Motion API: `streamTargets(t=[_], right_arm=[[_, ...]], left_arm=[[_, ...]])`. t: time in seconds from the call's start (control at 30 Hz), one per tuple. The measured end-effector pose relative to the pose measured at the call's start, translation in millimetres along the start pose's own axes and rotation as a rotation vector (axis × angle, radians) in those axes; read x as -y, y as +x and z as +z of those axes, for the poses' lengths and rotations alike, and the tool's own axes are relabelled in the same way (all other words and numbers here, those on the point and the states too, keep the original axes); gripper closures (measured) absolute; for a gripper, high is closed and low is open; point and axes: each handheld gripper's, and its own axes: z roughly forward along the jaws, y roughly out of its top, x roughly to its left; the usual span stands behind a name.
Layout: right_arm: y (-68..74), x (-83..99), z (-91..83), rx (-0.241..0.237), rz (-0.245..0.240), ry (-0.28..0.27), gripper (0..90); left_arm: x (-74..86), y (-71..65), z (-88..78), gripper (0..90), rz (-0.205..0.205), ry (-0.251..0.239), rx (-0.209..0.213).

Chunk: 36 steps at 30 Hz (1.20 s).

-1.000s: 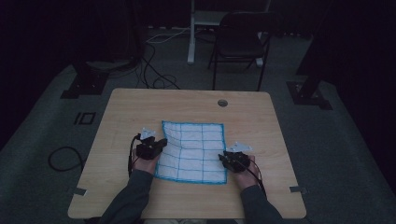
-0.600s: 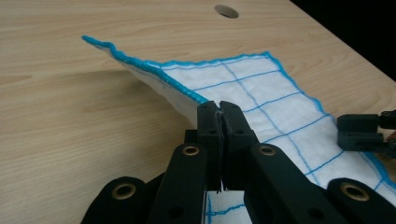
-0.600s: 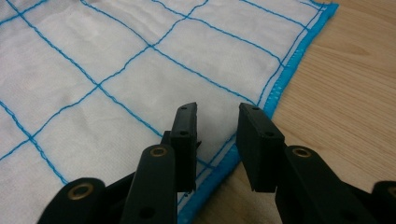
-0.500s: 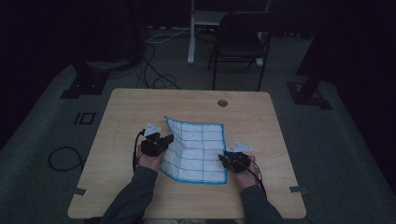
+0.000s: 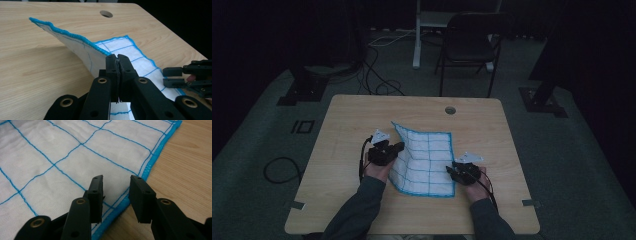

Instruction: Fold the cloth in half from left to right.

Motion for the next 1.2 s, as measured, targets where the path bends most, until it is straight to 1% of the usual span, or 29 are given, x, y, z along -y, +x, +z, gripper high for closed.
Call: streamTargets(t=[0.13, 0.37, 0.5, 0.97, 1.2], right_arm=[[-0.4, 0.1, 0.0, -0.001, -0.002, 0.000, 64.2], [-0.2, 0.3, -0.1, 0.000, -0.005, -0.002, 64.3], [-0.3, 0.5, -0.2, 0.000, -0.005, -0.001, 64.3], [0.5, 0.5, -0.7, 0.003, -0.003, -0.001, 63.7], [-0.1, 1.1, -2.3, 0.000, -0.007, -0.002, 61.4]], left_arm=[[-3.2, -5.8, 3.1, 89.0, 0.008, -0.003, 0.017], [-8.8, -15.7, 9.0, 89.0, 0.029, -0.002, 0.033], [-10.1, -20.6, 13.6, 89.0, 0.032, 0.003, 0.044], [-13.3, -30.7, 23.7, 89.0, 0.048, 0.008, 0.061], [-12.9, -34.3, 28.1, 89.0, 0.050, 0.010, 0.071]])
